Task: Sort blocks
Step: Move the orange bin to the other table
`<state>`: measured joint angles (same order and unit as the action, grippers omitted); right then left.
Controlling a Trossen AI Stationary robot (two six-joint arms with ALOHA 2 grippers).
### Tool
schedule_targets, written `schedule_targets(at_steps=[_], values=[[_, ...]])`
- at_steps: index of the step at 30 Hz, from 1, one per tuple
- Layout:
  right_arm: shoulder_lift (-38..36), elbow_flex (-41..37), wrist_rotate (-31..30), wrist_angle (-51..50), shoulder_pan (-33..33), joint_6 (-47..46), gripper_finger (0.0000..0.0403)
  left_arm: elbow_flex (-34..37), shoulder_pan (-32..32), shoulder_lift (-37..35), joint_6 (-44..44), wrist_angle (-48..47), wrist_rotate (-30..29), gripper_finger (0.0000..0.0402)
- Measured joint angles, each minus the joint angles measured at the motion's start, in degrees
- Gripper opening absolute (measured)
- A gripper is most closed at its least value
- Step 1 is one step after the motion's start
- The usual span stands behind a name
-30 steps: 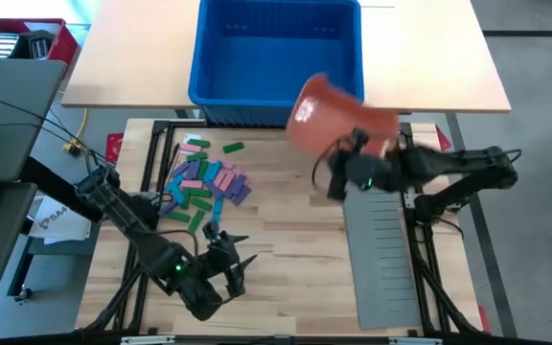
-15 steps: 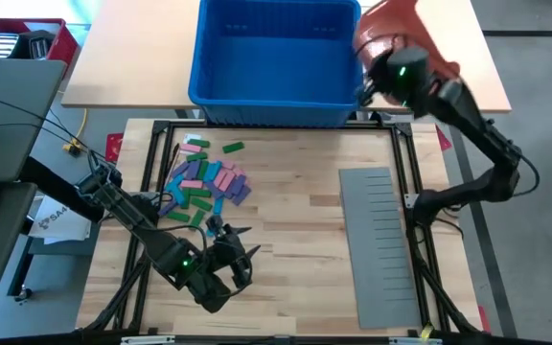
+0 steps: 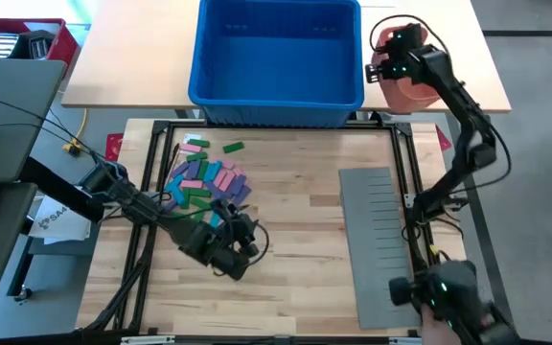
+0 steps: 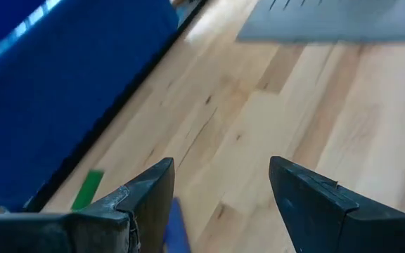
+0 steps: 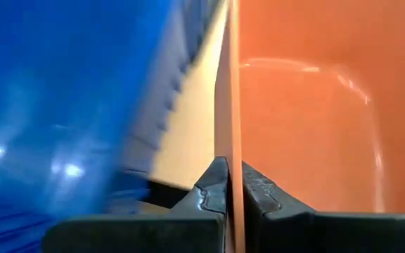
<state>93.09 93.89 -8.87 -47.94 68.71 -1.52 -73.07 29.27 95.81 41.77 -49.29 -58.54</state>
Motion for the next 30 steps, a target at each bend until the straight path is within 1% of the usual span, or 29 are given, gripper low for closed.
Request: schedule_targets(at_steps=[2,6,9,12,17,22,26,30], values=[[3.1,0.0,-0.1,0.0,1.6,-0.1,0.0000,0.8,-1.3,0.0,0.0,0.4,1.0,0.0227],[8.5,0.0,1.0,1.1,4.0,-1.1,0.0000,1.4,-3.0,0.0,-0.5,0.8,0.9,0.0227],[12.3,0.0,2.9,2.7,4.9,-1.0,0.0000,1.4,-3.7,0.0,-2.2,1.0,-1.4,0.0227],[15.2,0.0,3.2,4.1,5.0,-1.1,0.0000,1.4,-4.3,0.0,-3.9,1.0,-3.3,0.0227],[18.2,0.0,4.2,6.2,5.2,-1.0,0.0000,1.4,-5.3,0.0,-5.5,1.0,-3.7,0.0227],[18.7,0.0,5.9,8.3,5.2,-0.7,0.0001,1.4,-5.3,0.0,-5.6,1.0,-3.8,0.0227],[18.7,0.0,5.9,8.8,5.2,-0.9,0.0021,1.4,-5.3,0.0,-5.6,1.0,-3.8,0.0227],[18.7,0.0,5.9,9.2,5.2,-1.0,0.0064,1.4,-5.3,0.0,-5.6,1.0,-3.8,0.0227]])
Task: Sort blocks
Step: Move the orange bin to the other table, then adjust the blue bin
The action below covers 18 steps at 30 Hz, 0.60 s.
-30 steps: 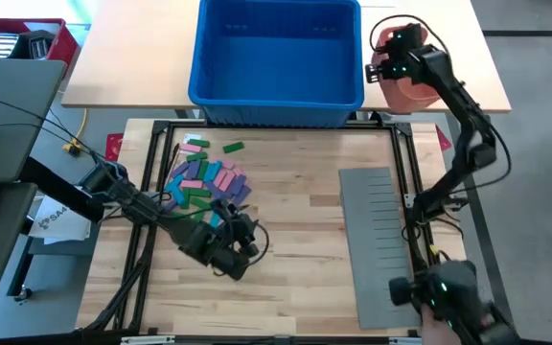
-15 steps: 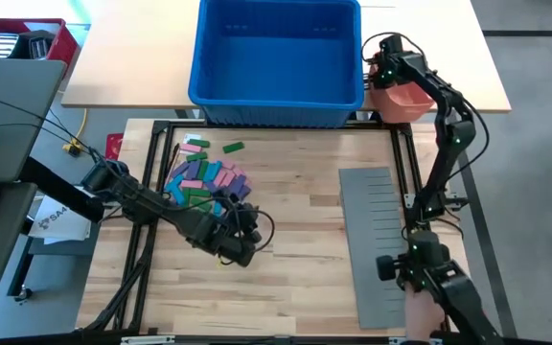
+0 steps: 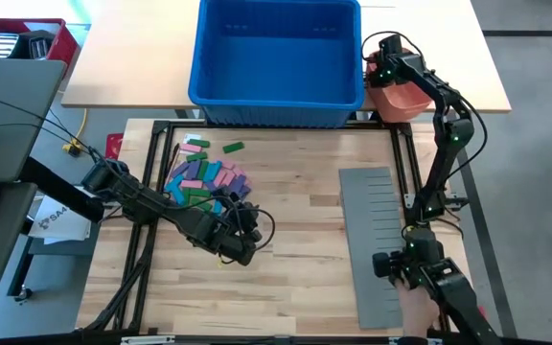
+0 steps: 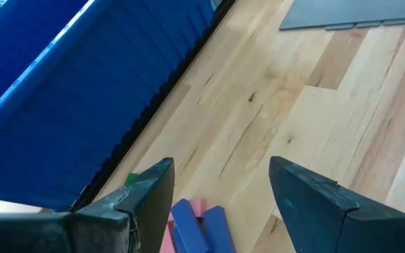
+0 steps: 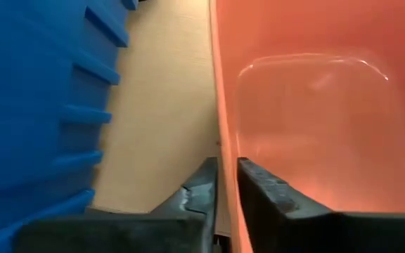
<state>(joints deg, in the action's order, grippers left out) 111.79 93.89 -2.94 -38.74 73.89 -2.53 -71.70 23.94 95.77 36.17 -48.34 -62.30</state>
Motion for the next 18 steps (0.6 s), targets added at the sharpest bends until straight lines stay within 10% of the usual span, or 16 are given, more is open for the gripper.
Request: schedule_targets(at_steps=[18], values=[[-8.3,-0.1,-1.0,3.5,0.0,2.9,0.0133,0.0,0.3,0.0,0.4,0.0,0.2,0.0227]])
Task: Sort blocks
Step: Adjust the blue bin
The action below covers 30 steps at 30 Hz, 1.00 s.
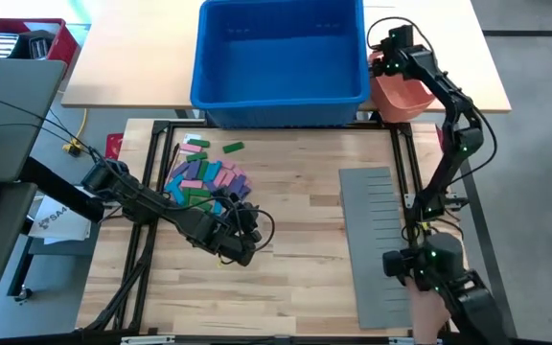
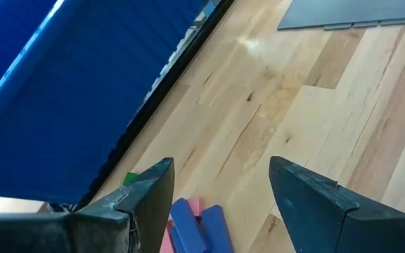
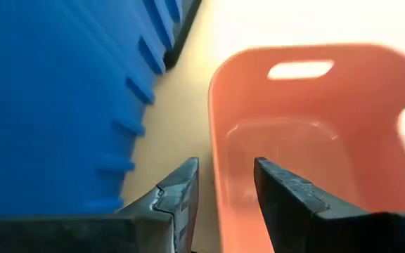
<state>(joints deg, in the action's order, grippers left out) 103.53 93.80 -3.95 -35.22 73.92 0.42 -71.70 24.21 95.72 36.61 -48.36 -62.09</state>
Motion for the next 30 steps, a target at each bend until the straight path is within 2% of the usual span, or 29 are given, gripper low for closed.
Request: schedule_targets(at_steps=[7,19,30], values=[[-1.8,0.0,-2.6,-2.5,-0.1,0.2,0.0133,0.0,0.0,-0.1,0.7,-0.1,0.0,0.0227],[2.3,0.0,-5.4,-3.0,-0.5,-0.5,0.0133,0.0,0.0,-0.1,0.7,-0.3,0.0,0.0227],[5.0,0.3,-11.7,-2.9,-1.5,1.1,0.0133,0.0,-0.1,-0.1,1.7,-1.6,0.1,0.0227]])
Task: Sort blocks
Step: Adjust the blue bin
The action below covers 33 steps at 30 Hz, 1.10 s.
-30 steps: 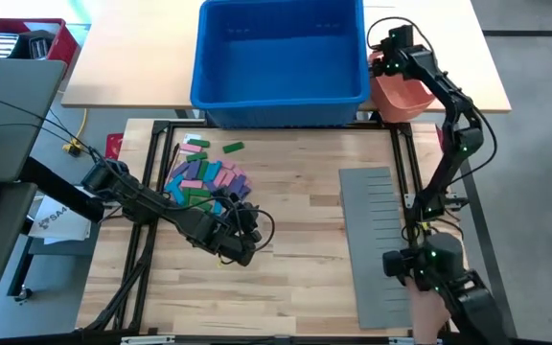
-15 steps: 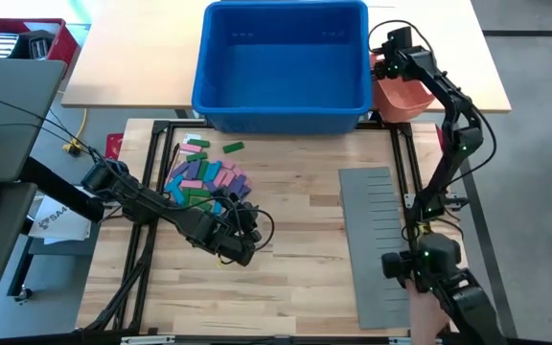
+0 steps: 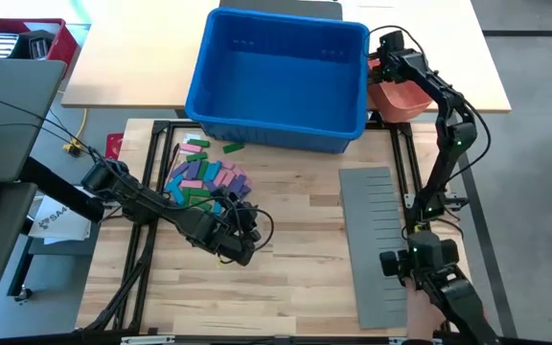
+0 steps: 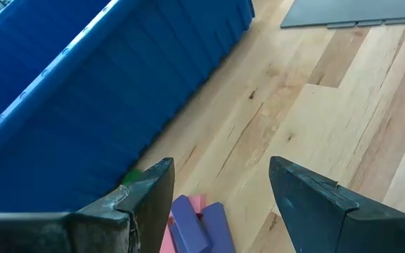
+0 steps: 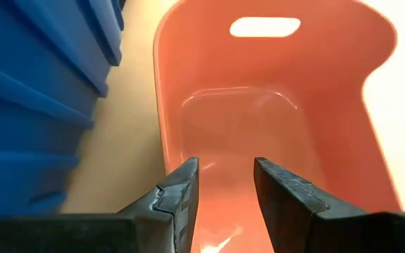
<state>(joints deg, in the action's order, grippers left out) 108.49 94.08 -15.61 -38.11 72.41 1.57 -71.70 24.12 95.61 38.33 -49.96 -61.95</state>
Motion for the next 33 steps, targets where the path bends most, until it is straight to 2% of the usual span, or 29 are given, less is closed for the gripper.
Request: schedule_targets(at_steps=[5,11,17,25,29,33], values=[[-0.2,0.4,-1.0,-2.9,0.9,2.0,0.0133,0.0,-0.1,0.0,0.0,0.0,0.1,0.0227],[-0.2,0.5,-6.0,-5.5,1.9,4.6,0.0133,0.0,-0.5,0.0,0.0,0.0,0.4,0.0227],[-1.3,0.5,-6.3,-6.2,1.9,6.5,0.0133,0.0,-0.5,0.0,0.0,0.0,0.4,0.0227],[-8.2,0.5,-7.8,-7.6,2.5,3.5,0.0133,0.0,-0.5,-0.1,0.6,0.0,0.5,0.0227],[-13.3,0.5,-7.6,-5.1,2.3,0.9,0.0133,0.0,-0.1,-0.1,1.7,-0.2,0.5,0.0227],[-19.3,0.4,-3.3,-1.1,0.8,0.9,0.0133,0.0,1.2,-1.1,5.1,-1.3,0.0,0.0227]])
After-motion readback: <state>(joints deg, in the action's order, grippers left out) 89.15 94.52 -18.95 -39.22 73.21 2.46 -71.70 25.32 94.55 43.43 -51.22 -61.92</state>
